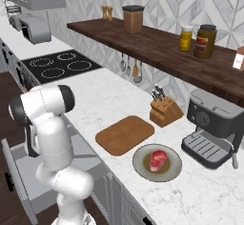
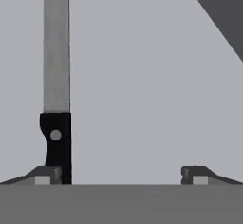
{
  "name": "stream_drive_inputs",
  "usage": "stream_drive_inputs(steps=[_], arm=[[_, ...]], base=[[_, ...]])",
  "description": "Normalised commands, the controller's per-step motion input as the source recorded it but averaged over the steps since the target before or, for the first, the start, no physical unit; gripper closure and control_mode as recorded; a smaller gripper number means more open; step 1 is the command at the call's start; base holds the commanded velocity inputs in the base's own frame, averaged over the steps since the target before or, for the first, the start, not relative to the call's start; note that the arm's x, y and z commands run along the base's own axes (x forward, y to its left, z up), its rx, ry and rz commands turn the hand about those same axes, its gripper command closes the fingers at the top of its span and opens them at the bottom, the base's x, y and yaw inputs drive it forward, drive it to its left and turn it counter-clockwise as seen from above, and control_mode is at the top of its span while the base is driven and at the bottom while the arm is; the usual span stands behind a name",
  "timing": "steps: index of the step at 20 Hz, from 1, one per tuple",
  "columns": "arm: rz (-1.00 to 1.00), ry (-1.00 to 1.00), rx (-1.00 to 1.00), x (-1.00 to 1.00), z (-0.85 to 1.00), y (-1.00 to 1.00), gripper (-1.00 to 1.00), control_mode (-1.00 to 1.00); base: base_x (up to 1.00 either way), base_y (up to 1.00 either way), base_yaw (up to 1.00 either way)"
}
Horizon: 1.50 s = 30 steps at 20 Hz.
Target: Pick up the knife from the drawer and place it on the cutting board. Then place the meat from the plate to the cutting board.
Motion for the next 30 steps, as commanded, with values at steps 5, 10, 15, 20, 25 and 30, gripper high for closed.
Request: stream_drive_inputs(steps=[5, 10, 15, 20, 25, 30], arm=[[-0.05, 0.01, -0.05, 0.00, -0.03, 0.35, -1.00, -1.00], [-0.02, 0.03, -0.05, 0.00, -0.30, 0.20, -1.00, -1.00], [0.00, 0.00, -0.08, 0.00, -0.73, 0.48, -1.00, -1.00], [0.00, 0.00, -0.07, -0.03, -0.90, 0.72, -1.00, -1.00], [0.00, 0.00, -0.03, -0.43, -0.96, 0.53, -1.00, -1.00], [0.00, -0.17, 0.00, -0.97, -1.00, 0.08, -1.00, -1.00]], base=[[0.00, 0.00, 0.00], [0.00, 0.00, 0.00], [0.00, 0.00, 0.00], [0.00, 0.00, 0.00], [0.00, 0.00, 0.00], [0.00, 0.00, 0.00]])
